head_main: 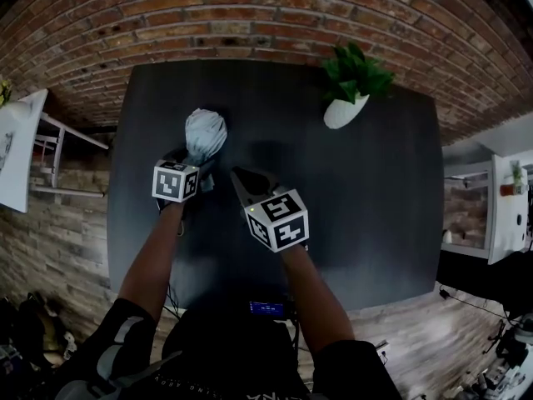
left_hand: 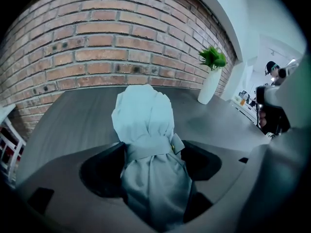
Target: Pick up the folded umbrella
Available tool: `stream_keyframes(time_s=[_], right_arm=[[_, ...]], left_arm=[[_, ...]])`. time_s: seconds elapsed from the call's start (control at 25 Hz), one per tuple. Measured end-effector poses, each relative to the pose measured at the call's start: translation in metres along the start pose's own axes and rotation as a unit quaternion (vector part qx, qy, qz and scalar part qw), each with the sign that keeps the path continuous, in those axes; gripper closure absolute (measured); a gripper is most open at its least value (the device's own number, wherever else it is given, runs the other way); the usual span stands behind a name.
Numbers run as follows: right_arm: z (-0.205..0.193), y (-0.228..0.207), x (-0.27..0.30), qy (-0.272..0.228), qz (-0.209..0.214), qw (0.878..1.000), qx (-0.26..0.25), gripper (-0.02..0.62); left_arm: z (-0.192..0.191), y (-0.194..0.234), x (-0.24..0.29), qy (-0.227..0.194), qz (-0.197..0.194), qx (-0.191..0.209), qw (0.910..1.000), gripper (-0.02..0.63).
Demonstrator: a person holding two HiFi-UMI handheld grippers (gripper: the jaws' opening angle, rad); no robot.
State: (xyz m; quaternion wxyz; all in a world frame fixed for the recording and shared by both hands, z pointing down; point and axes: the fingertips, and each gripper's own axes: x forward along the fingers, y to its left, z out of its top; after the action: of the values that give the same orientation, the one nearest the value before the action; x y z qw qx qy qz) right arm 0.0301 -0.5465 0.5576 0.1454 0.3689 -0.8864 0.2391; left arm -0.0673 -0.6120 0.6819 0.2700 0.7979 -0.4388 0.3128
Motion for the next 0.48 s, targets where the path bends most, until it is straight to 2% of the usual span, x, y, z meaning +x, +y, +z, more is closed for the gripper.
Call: stream_keyframes(time_s=[0.28, 0.48], right_arm=[[-0.0037, -0.0027, 0.0049, 0.004, 0.000, 1.000, 0.006, 0.588], [-0.0089, -0.0039, 0.0053, 0.006, -0.003, 1.000, 0.011, 0.588]], left_arm=[[-0.0060, 0.0028, 0.0082, 0.027, 0.005, -0.012, 0.9996, 0.259], [-0.0077, 0.0079, 0.0096, 0.026, 0.000, -0.025, 0.9993, 0.275]])
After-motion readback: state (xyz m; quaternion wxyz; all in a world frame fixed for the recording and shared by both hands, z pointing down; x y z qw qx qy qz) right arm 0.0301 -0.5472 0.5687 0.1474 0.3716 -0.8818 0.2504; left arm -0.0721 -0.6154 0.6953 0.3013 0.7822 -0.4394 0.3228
